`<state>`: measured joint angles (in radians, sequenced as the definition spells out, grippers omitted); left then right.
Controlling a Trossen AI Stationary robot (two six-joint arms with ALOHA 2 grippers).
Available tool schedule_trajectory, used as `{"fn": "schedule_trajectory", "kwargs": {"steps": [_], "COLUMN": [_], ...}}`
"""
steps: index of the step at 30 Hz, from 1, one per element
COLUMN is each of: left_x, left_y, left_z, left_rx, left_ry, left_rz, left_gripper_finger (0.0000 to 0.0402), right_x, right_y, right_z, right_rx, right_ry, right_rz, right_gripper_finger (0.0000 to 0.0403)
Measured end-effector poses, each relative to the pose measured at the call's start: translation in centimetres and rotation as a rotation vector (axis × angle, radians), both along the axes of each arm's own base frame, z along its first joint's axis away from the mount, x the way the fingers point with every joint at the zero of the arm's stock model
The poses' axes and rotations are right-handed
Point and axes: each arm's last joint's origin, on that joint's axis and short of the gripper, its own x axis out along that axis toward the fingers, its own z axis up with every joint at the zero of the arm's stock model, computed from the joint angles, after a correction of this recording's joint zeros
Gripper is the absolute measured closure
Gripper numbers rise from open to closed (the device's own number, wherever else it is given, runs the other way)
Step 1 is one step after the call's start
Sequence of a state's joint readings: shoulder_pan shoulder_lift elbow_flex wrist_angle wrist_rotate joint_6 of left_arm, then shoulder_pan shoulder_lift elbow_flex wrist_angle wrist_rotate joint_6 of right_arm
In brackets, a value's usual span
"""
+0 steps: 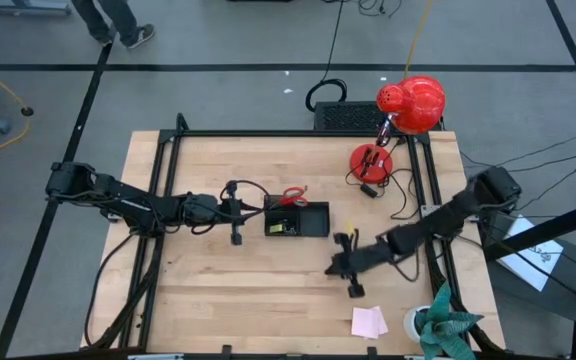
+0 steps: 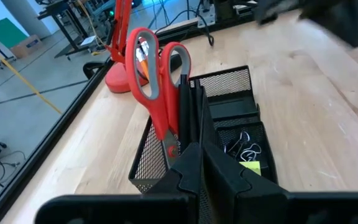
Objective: Pick and place office supplies into organizer
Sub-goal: Put the sticky notes into the desk organizer
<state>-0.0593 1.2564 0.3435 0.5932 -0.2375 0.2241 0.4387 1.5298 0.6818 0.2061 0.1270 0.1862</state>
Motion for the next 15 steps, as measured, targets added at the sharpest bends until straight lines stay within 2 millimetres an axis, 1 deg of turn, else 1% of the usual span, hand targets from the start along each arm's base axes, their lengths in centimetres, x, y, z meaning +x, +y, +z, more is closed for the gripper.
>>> {"fn": "schedule_trajectory", "kwargs": {"steps": [2, 4, 7, 12, 15], "left_x": [0.0, 0.0, 0.0, 0.0, 0.0], "left_y": [0.0, 0.0, 0.0, 0.0, 0.0], "left_z": [0.0, 0.0, 0.0, 0.0, 0.0], "left_rx": [0.000, 0.000, -0.001, -0.022, -0.049], "left_ry": [0.000, -0.001, -0.005, -0.009, -0.012], "left_rz": [0.000, 0.000, 0.001, 0.006, 0.015], "left_gripper_finger": [0.0376, 0.0376, 0.0376, 0.0376, 0.0376], "right_x": [0.0, 0.0, 0.1, -0.4, -1.1], "right_y": [1.7, 3.3, 4.7, 6.6, 8.2], "right_z": [1.3, 3.2, 6.4, 11.4, 12.8], "right_rx": [-0.089, -0.190, -0.294, -0.349, -0.352], "right_ry": [0.016, 0.041, 0.061, 0.066, 0.028], "right_rz": [-0.002, -0.024, -0.089, -0.124, -0.105], "right_gripper_finger": [0.0401, 0.0401, 0.0402, 0.0402, 0.0402]}}
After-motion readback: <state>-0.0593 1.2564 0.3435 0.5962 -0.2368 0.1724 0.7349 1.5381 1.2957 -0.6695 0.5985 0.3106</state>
